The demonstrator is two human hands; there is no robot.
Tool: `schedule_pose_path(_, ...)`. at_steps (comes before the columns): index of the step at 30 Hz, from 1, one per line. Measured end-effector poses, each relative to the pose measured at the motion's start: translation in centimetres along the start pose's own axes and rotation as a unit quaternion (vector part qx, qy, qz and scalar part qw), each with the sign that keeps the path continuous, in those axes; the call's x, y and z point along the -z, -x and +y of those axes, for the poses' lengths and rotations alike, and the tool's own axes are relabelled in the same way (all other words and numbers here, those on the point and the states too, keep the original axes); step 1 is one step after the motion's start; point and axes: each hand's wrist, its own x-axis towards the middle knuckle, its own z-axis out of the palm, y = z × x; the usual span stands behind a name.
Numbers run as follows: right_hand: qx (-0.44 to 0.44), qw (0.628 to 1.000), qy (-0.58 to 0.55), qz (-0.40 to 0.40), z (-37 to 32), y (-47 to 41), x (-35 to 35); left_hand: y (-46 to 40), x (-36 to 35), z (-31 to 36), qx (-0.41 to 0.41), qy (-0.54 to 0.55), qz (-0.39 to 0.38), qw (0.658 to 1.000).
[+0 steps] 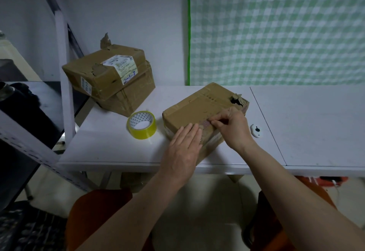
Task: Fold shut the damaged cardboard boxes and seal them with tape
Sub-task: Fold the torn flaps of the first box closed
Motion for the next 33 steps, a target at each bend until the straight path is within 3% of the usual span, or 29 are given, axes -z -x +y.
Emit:
schedule_pose_path(10, -0.003, 1.0, -0.015, -0.009, 0.2, 0.0, 0.0, -1.4, 1.4, 0.6, 0.05, -0.002, -0.076, 0.996)
schedule_pose_path(18, 0.0, 1.0, -0.015, -0.01, 0.1, 0.0, 0.1, -1.6, 1.3, 1.0, 0.085, 0.004, -0.081, 0.993)
schedule_pose_path(28, 0.005, 1.0, -0.018, -0.009, 0.4, -0.2, -0.1, -0.8, 0.2, 0.5, 0.043, 0.035, -0.044, 0.997)
schedule_pose_path(33, 0.009, 1.0, -0.016, -0.007, 0.4, -0.1, -0.1, -0.8, 0.5, 0.5, 0.053, 0.057, -0.063, 0.995)
